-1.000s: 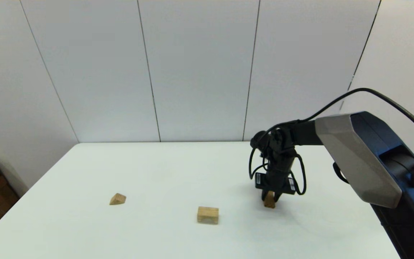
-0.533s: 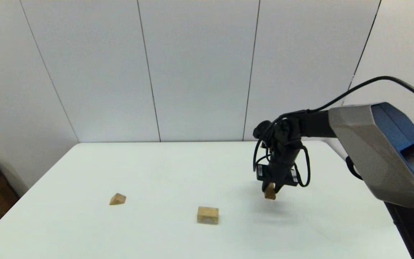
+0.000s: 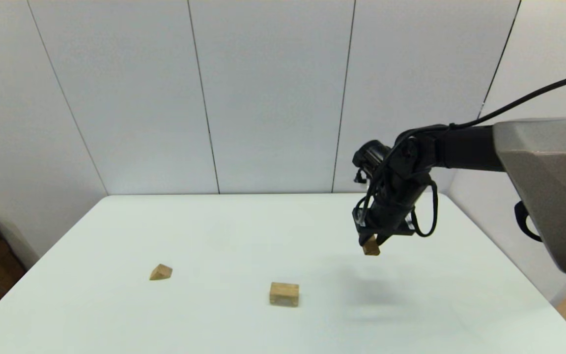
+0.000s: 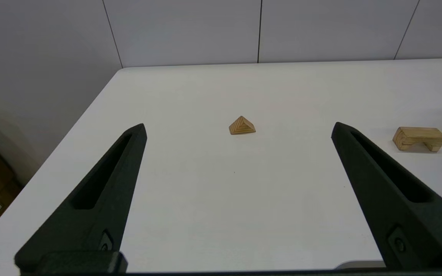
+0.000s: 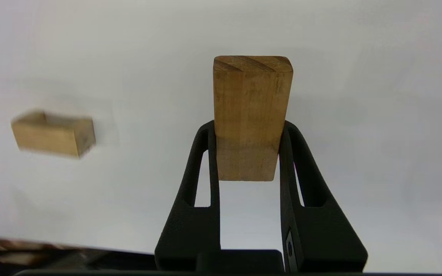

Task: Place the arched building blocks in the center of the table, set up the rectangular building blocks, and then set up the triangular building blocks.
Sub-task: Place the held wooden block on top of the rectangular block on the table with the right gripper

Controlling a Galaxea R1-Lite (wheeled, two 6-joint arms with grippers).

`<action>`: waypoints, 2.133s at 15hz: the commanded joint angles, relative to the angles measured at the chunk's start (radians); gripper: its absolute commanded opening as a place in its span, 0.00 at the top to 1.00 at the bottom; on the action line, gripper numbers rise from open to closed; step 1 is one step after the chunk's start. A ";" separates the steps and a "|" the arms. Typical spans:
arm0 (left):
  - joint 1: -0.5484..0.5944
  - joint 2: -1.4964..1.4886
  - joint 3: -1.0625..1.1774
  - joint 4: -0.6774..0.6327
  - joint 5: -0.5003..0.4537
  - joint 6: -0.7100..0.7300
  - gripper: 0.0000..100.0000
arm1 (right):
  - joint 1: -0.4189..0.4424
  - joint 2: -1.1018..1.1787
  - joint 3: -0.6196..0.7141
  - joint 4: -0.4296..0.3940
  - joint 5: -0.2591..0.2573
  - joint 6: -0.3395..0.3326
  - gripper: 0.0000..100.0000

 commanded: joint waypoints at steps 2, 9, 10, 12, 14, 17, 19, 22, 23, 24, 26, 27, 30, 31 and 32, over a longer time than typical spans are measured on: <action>0.000 0.001 0.000 0.000 0.000 -0.001 0.00 | 0.004 -0.139 0.107 0.005 0.012 -0.344 1.00; 0.000 0.001 0.000 0.000 0.000 -0.001 0.00 | 0.011 -0.309 0.290 0.010 0.064 -0.903 1.00; 0.000 0.001 0.000 0.000 0.000 0.000 0.00 | 0.016 -0.324 0.294 0.031 0.081 -0.967 1.00; 0.000 0.001 0.000 0.000 0.000 0.000 0.00 | 0.028 -0.343 0.294 0.103 0.084 -1.130 1.00; 0.000 0.001 0.000 0.000 0.000 0.000 0.00 | 0.042 -0.346 0.296 0.120 0.086 -1.274 1.00; 0.000 0.001 0.000 0.000 0.000 0.000 0.00 | 0.102 -0.338 0.299 0.137 0.080 -1.347 1.00; 0.000 0.001 0.000 0.000 0.000 0.000 0.00 | 0.163 -0.306 0.281 0.137 0.078 -1.338 1.00; 0.000 0.001 0.000 0.000 0.000 -0.001 0.00 | 0.238 -0.223 0.204 0.151 0.078 -1.334 1.00; 0.000 0.001 0.000 0.000 0.000 0.000 0.00 | 0.260 -0.189 0.169 0.154 0.078 -1.329 1.00; 0.000 0.001 0.000 0.000 0.000 0.000 0.00 | 0.280 -0.148 0.123 0.155 0.078 -1.323 1.00; 0.000 0.001 0.000 0.001 0.000 -0.001 0.00 | 0.311 -0.080 0.040 0.157 0.076 -1.304 1.00; 0.000 0.001 0.000 0.001 0.002 0.000 0.00 | 0.324 -0.048 -0.003 0.157 0.075 -1.298 1.00; 0.000 0.001 0.000 0.000 0.000 0.000 0.00 | 0.353 0.016 -0.043 0.145 0.067 -1.283 1.00; 0.000 0.001 0.000 0.000 0.000 -0.001 0.00 | 0.361 0.030 -0.045 0.142 0.066 -1.281 1.00; 0.000 0.001 0.000 0.000 0.000 0.000 0.00 | 0.367 0.042 -0.043 0.135 0.064 -1.280 1.00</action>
